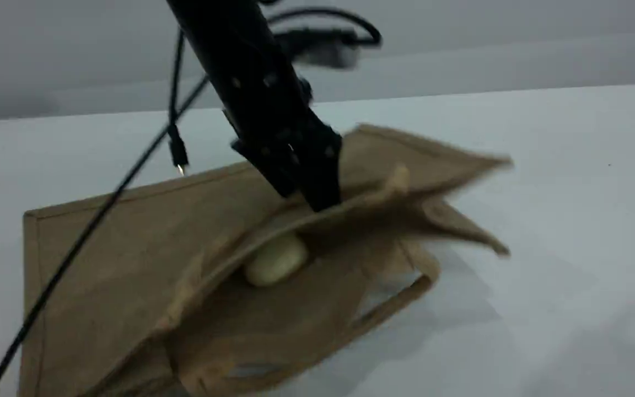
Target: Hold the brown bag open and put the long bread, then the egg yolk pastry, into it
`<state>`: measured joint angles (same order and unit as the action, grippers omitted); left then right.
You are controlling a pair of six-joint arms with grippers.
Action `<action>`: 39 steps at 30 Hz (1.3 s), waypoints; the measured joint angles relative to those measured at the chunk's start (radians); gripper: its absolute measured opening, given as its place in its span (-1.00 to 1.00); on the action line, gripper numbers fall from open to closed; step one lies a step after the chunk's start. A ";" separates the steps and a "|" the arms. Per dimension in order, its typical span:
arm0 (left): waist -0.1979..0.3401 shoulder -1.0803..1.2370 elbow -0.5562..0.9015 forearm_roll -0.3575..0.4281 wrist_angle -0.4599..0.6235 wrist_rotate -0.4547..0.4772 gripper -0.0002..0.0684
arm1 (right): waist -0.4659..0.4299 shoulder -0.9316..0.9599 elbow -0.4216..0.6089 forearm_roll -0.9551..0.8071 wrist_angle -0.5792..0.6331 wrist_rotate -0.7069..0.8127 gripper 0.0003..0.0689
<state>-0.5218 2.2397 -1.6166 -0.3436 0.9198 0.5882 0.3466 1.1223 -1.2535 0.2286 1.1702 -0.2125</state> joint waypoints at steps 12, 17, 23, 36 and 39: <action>-0.020 0.014 -0.002 0.027 0.051 0.001 0.67 | 0.000 -0.044 0.000 -0.058 0.054 0.046 0.33; -0.020 -0.073 -0.002 0.082 0.101 -0.005 0.67 | 0.000 -0.118 0.000 -0.143 0.053 0.108 0.33; -0.019 -0.185 -0.002 0.183 0.105 -0.071 0.67 | 0.000 -0.234 0.000 -0.187 0.053 0.169 0.33; -0.018 -0.420 -0.002 0.422 0.288 -0.278 0.67 | 0.000 -0.660 0.296 -0.280 0.049 0.294 0.33; -0.018 -0.479 -0.002 0.422 0.307 -0.318 0.67 | 0.000 -0.790 0.427 -0.278 -0.017 0.302 0.33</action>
<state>-0.5396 1.7603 -1.6186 0.0787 1.2269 0.2701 0.3466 0.3323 -0.8264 -0.0493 1.1532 0.0894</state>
